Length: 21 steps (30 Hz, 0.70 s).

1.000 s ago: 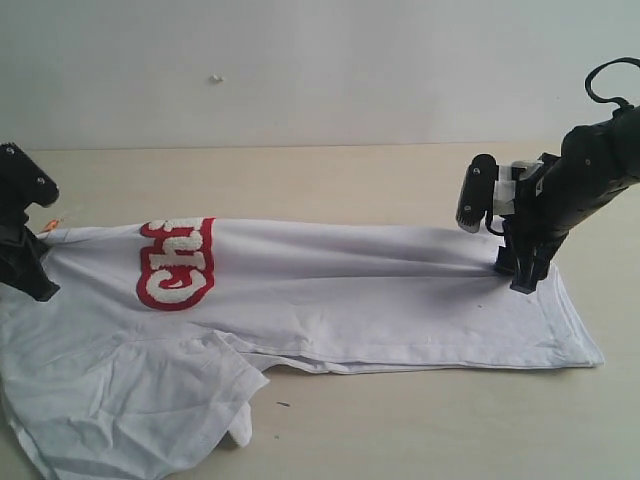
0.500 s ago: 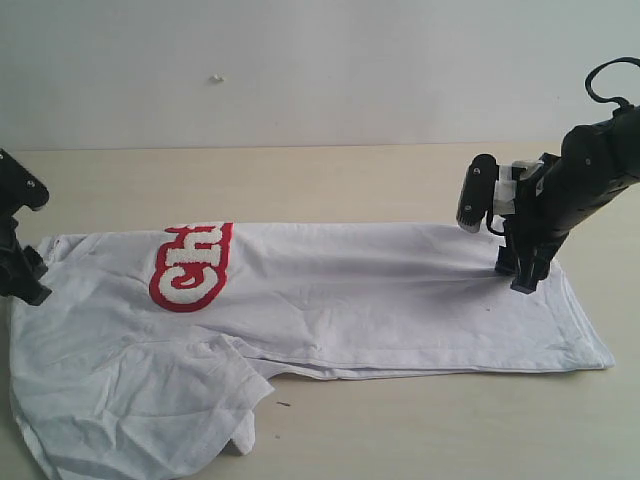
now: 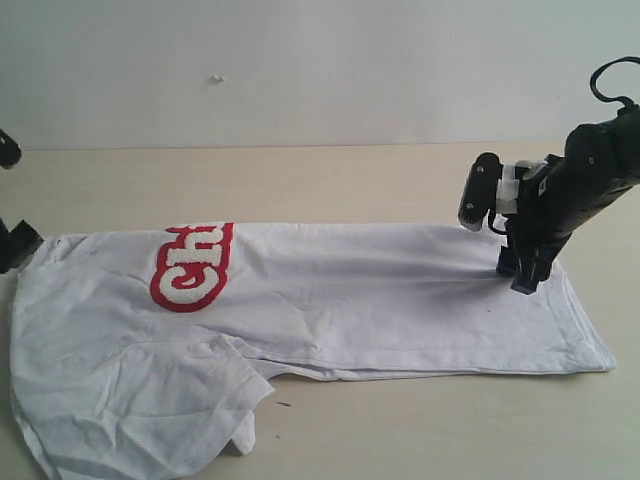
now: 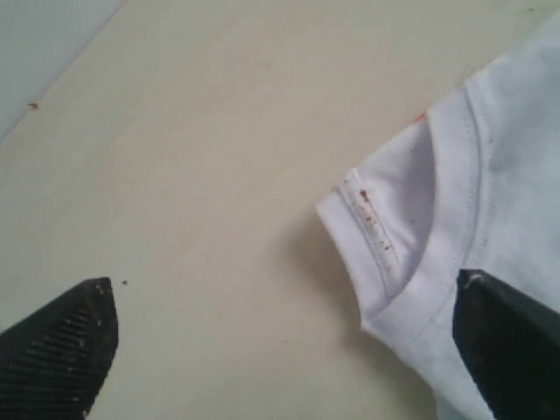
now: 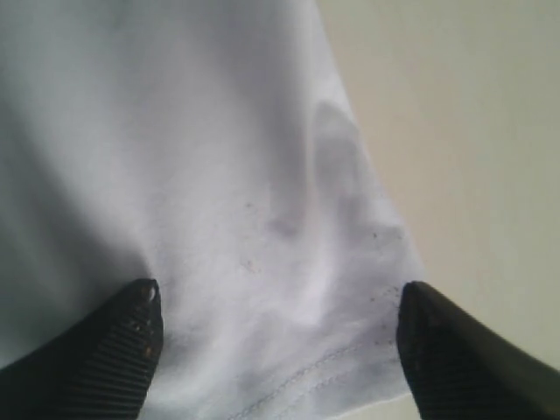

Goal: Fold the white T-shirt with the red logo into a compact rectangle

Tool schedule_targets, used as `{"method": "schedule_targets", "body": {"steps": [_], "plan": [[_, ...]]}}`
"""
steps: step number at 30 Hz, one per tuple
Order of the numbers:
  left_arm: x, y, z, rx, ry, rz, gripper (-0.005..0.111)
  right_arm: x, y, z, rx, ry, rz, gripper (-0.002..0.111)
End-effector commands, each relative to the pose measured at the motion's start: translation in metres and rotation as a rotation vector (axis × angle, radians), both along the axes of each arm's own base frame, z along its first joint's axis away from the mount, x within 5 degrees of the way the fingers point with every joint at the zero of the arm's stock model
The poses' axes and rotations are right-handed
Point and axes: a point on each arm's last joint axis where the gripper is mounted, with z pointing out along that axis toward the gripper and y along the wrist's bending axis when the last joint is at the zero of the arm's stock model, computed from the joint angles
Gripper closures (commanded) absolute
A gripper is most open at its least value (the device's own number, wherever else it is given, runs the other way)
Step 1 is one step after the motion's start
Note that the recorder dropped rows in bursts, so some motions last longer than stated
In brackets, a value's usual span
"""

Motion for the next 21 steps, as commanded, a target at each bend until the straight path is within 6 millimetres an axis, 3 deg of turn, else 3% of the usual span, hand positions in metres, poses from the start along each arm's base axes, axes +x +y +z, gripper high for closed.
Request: {"method": "schedule_targets", "body": {"steps": [1,5,12,18,21], "plan": [[-0.014,0.005,0.019,0.005,0.063,0.065,0.002,-0.015,-0.004,0.008,-0.001,0.087,-0.030,0.036],[-0.023,0.005,0.033,-0.054,0.079,0.141,0.002,-0.015,-0.004,0.029,0.008,0.024,-0.038,0.036],[-0.032,0.000,0.025,-0.097,0.157,0.175,0.002,-0.015,-0.004,0.039,0.038,-0.005,-0.100,0.036],[-0.046,0.000,0.028,-0.114,0.261,0.220,0.002,-0.019,-0.003,0.074,0.202,-0.124,-0.391,0.036],[-0.057,-0.007,0.038,-0.235,0.309,0.289,0.002,-0.024,-0.004,0.086,0.204,-0.126,-0.405,0.036]]}}
